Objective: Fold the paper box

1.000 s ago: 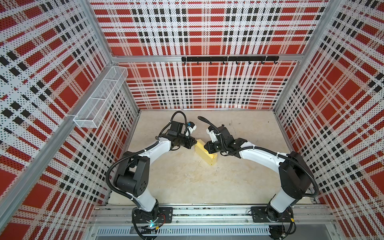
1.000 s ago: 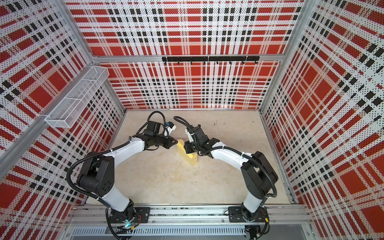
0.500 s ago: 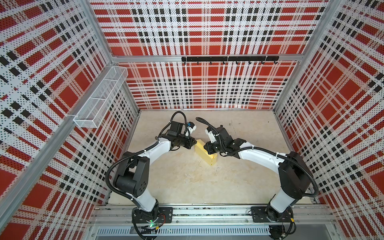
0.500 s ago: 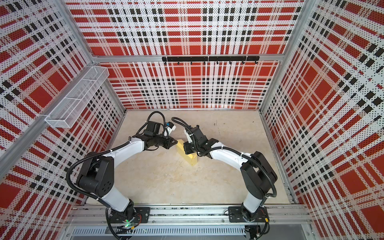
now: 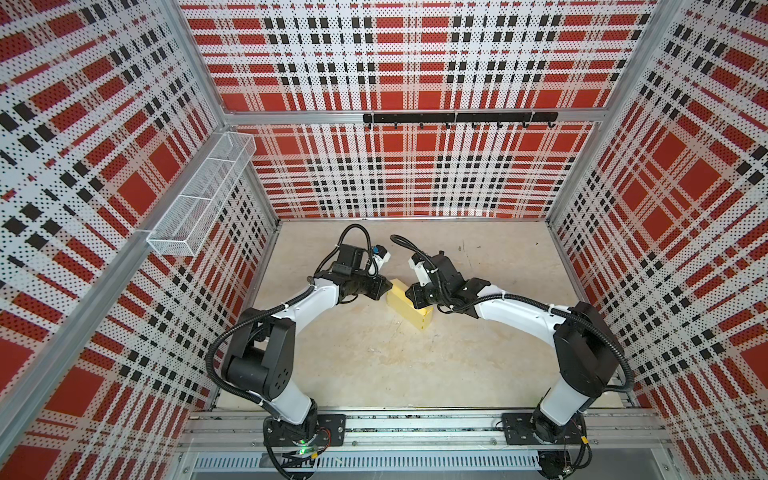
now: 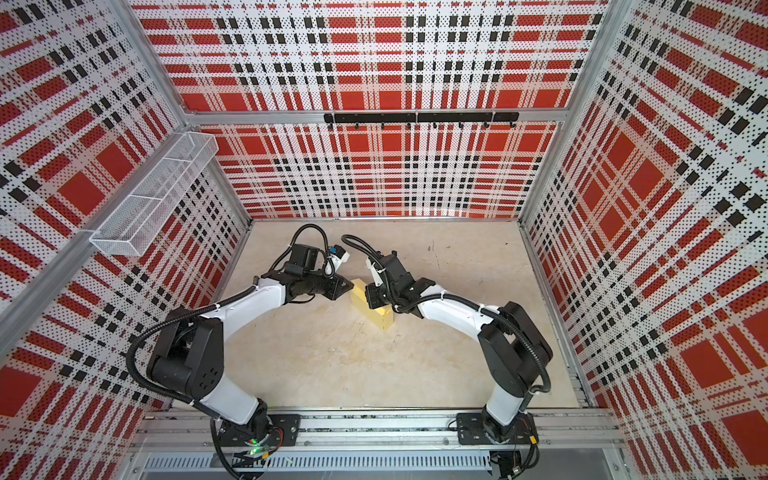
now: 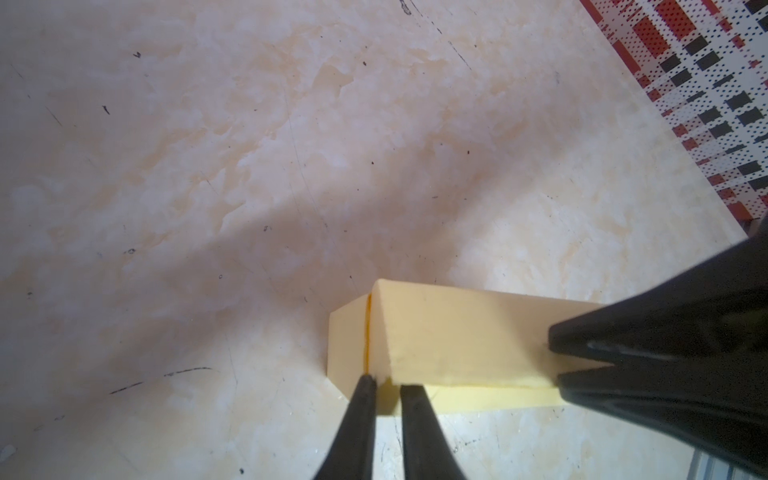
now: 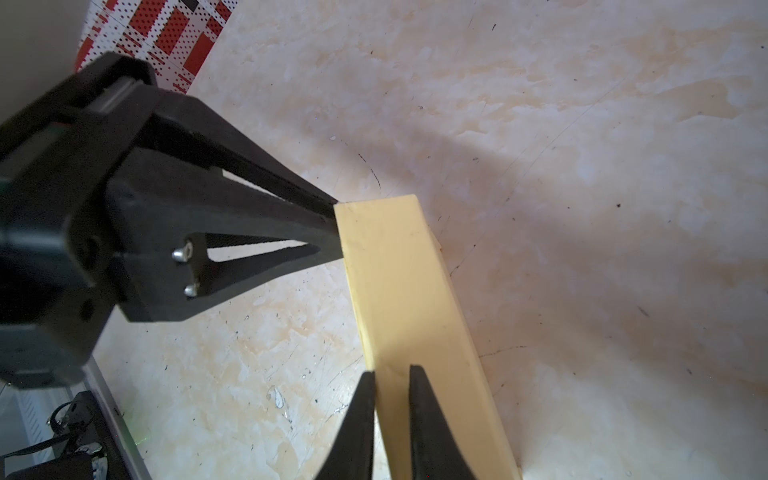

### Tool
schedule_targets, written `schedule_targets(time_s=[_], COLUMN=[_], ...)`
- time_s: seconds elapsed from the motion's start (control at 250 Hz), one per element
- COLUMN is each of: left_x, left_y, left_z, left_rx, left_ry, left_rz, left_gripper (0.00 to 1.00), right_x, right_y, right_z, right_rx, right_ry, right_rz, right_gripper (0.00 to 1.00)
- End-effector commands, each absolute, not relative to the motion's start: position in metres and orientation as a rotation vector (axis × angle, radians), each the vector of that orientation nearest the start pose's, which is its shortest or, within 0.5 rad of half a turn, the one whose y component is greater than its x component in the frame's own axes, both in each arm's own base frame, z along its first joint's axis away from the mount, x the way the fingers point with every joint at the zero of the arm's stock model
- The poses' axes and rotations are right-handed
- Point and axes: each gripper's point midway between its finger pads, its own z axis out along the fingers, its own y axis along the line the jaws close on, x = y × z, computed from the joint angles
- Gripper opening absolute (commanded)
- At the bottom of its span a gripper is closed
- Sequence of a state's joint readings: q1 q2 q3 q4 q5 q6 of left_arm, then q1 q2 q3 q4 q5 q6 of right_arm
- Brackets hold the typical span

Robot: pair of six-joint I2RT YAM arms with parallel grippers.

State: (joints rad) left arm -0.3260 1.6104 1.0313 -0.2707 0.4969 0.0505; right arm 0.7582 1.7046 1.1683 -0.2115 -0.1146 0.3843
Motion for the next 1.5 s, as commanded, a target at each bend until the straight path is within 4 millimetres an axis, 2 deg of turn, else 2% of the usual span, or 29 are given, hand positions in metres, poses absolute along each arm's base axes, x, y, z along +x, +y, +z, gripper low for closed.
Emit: schedule_targets(time_s=[0.0, 0.148, 0.172, 0.384, 0.576, 0.644, 1.296, 1.409, 1.497], left_x=[0.363, 0.36, 0.365, 0.369, 0.371, 0.373, 0.386, 0.386, 0.385], left_y=[-0.205, -0.205, -0.196, -0.192, -0.206, -0.211, -0.211, -0.21, -0.211], left_z=[0.131, 0.142, 0.146, 0.168, 0.176, 0.174, 0.135, 0.132, 0.137], left_rx=[0.662, 0.667, 0.635, 0.607, 0.626, 0.633, 0.592, 0.59, 0.593], left_ry=[2.311, 2.294, 2.294, 2.267, 2.255, 2.26, 2.347, 2.351, 2.344], left_rz=[-0.729, -0.748, -0.741, -0.773, -0.825, -0.835, -0.801, -0.79, -0.8], left_gripper=[0.18, 0.18, 0.18, 0.18, 0.04, 0.0, 0.0, 0.0, 0.0], right_x=[0.319, 0.318, 0.318, 0.318, 0.319, 0.319, 0.318, 0.318, 0.319], right_y=[0.33, 0.33, 0.33, 0.331, 0.331, 0.33, 0.331, 0.332, 0.333], right_z=[0.085, 0.079, 0.078, 0.075, 0.075, 0.075, 0.074, 0.074, 0.073], right_rx=[-0.535, -0.541, -0.539, -0.544, -0.543, -0.541, -0.548, -0.552, -0.552], right_ry=[2.499, 2.511, 2.514, 2.524, 2.522, 2.526, 2.524, 2.523, 2.523], right_rz=[0.605, 0.605, 0.606, 0.601, 0.594, 0.594, 0.6, 0.602, 0.604], right_gripper=[0.17, 0.16, 0.16, 0.16, 0.16, 0.16, 0.16, 0.16, 0.16])
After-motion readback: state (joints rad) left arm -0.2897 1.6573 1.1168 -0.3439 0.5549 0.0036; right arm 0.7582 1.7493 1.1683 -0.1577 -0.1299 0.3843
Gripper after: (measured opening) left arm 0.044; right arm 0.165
